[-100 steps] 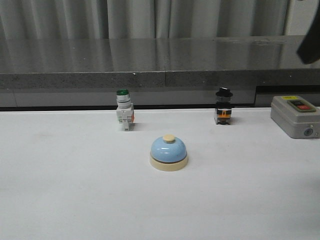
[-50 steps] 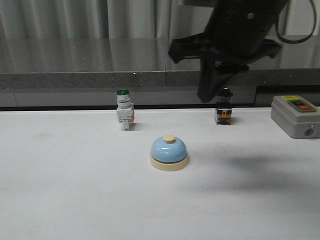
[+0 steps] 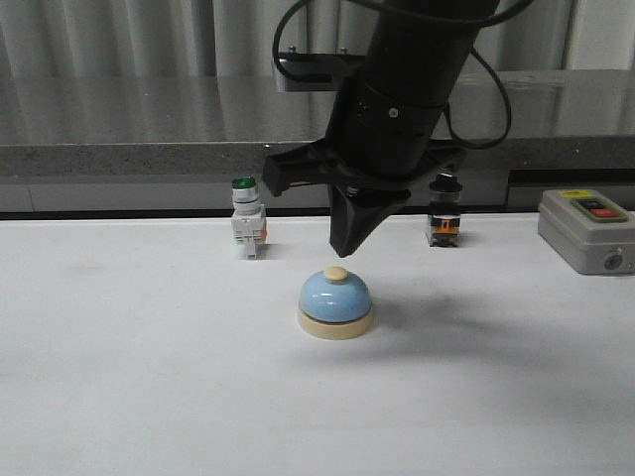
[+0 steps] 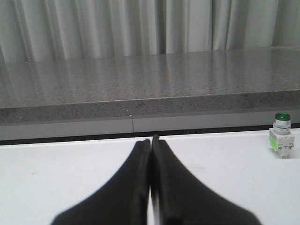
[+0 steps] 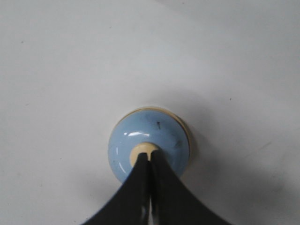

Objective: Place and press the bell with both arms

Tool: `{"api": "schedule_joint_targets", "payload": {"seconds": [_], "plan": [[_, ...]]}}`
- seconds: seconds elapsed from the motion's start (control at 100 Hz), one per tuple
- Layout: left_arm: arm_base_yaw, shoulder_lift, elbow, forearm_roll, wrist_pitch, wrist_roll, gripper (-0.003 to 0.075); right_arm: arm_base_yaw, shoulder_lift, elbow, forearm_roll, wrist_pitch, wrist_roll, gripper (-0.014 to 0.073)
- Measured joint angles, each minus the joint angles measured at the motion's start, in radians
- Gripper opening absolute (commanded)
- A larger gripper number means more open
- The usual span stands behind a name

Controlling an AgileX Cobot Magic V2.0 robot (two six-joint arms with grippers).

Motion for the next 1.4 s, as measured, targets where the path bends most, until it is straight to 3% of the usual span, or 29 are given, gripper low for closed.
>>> {"api": "schedule_joint_targets", "payload": {"seconds": [0.95, 1.18, 1.4], "plan": [[0.000, 0.000, 0.000, 0.000, 0.000, 0.000, -0.0020, 0.000, 0.059, -0.013, 0.020, -0.018, 0.000, -0.0060], [0.000, 0.000, 0.000, 0.000, 0.000, 0.000, -0.0020, -0.011, -0.046, -0.011, 0.020, 0.009, 0.000, -0.0060], [0.000, 0.000, 0.000, 0.000, 0.000, 0.000, -0.0020, -0.093, -0.189, -0.005, 0.002, 0.034, 0.000, -0.0060]]}}
